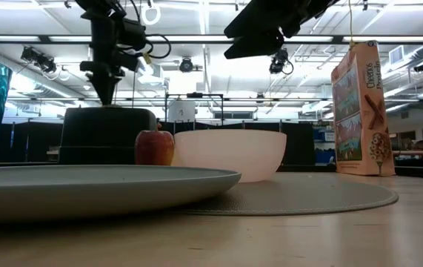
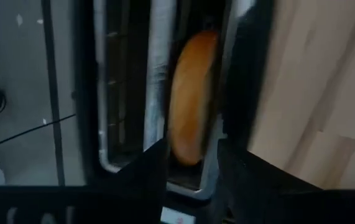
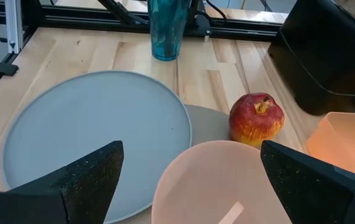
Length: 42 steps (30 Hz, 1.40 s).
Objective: Arrange a breakfast setting
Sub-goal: Put the bagel on the blue plate
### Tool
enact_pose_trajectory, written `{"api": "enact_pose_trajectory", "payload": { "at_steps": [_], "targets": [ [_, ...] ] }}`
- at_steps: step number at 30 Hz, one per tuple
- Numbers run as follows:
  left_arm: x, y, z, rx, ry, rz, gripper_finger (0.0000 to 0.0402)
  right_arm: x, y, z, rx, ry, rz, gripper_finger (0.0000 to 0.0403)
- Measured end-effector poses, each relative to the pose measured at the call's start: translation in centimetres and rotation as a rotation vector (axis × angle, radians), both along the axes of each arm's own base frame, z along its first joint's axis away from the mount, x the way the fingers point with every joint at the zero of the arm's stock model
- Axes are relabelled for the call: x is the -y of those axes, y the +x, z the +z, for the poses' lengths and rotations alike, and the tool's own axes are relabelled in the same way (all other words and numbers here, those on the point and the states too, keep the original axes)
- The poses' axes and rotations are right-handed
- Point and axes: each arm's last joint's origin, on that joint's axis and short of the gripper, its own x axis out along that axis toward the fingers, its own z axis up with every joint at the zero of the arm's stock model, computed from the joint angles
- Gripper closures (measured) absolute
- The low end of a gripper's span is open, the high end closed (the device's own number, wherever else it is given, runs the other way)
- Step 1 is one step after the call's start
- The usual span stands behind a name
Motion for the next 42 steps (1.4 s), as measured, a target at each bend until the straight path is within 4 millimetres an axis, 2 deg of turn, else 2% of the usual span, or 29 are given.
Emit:
{"api": "enact_pose_trajectory", "payload": {
  "at_steps": [5,14,21,30,37,42],
  "targets": [
    [-0.7,0.0,0.1,0.049,0.034,0.014,0.0249,0.0,0.0,0.0,0.0,0.004,-0.002,0.0015],
    [-1.0,0.2,-0.1,0.129,-0.027,-0.023,0.0248,0.0,-0.1,-0.2,-0.024,0.016,-0.008,0.0015],
    [-2.0,1.2,-1.8,0.125,-0.076,-0.034,0.0251,-0.3,-0.2,-0.3,-0.03,0.016,0.001,0.0015],
    [-2.4,1.4,-2.2,0.094,-0.067,-0.025,0.0294,-0.6,-0.4,-0.4,-0.04,0.01,0.011,0.0015],
    [-1.7,0.8,-1.7,0.085,-0.083,0.011,0.036,-0.5,-0.3,-0.3,-0.035,0.006,0.009,0.0015],
    [-1.0,0.2,-0.5,0.115,-0.056,0.043,0.0368,-0.8,-0.3,-0.1,-0.034,0.004,0.017,0.0015]
  ]
}}
